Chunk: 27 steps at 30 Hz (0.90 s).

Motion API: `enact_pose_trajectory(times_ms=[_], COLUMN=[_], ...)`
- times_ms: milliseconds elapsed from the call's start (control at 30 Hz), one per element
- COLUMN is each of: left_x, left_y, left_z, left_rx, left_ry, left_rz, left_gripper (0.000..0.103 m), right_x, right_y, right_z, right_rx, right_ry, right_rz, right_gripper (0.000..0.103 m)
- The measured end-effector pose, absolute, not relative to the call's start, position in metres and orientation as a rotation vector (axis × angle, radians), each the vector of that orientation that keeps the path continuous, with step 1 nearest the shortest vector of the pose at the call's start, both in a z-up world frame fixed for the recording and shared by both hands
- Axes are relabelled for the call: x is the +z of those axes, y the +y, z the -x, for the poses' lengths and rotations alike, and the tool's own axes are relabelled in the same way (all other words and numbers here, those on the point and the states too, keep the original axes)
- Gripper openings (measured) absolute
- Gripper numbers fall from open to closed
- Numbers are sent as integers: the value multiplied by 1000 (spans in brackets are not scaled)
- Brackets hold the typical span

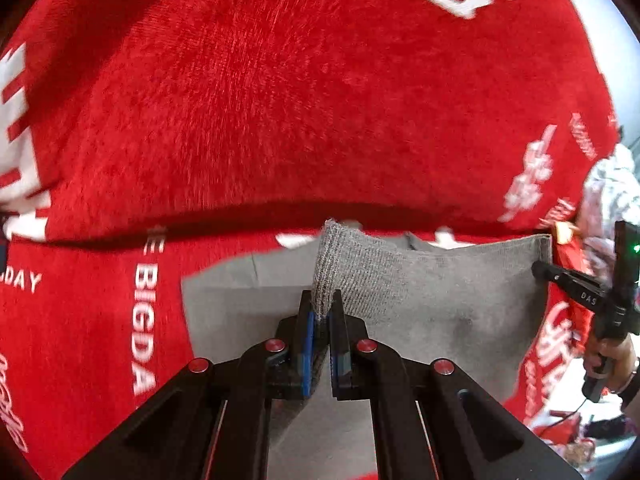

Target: Fold small clothes

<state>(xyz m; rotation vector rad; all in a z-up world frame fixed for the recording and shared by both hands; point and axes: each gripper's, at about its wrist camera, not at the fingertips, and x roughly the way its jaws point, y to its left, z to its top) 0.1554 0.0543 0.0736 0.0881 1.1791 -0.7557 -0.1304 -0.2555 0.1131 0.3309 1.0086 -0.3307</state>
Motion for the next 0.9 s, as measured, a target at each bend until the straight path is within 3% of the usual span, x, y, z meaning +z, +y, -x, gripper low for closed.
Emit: enact_pose_trajectory(times_ms=[400,433,467,533,567,600,767,900], left_x=[-45,-49,-50,-43,-36,-29,7,4], left_y=[16,18,21,28,35,42,56,38], left_z=[-190,-192,-194,-197,-198,-200,-188,-166], left_rx=[-486,-463,-436,-359,-334,-339,-521,-656], left_ry=[1287,1296,1296,1259,1235,1238,1244,1268], left_rz=[-219,-218,-218,-242,-245,-230,-145,-127], left_gripper=[8,16,32,50,50,50,50,50], right_x=[-11,-17,-22,-23,-20,-14,15,15], right_y=[-312,-314,-317,-324,-328,-335,-355,-329], right_z=[73,74,74,81,85,93,122,129], right_rx=[-382,-390,-398,-459,-502,-566,-579,-398], right_ry=[1112,1120,1125,1119,1114,1103,1026,1024], right_rz=[-544,-554,-567,-601,-605,-618,-715,-769], right_gripper=[7,7,7,9,18,21,16,16])
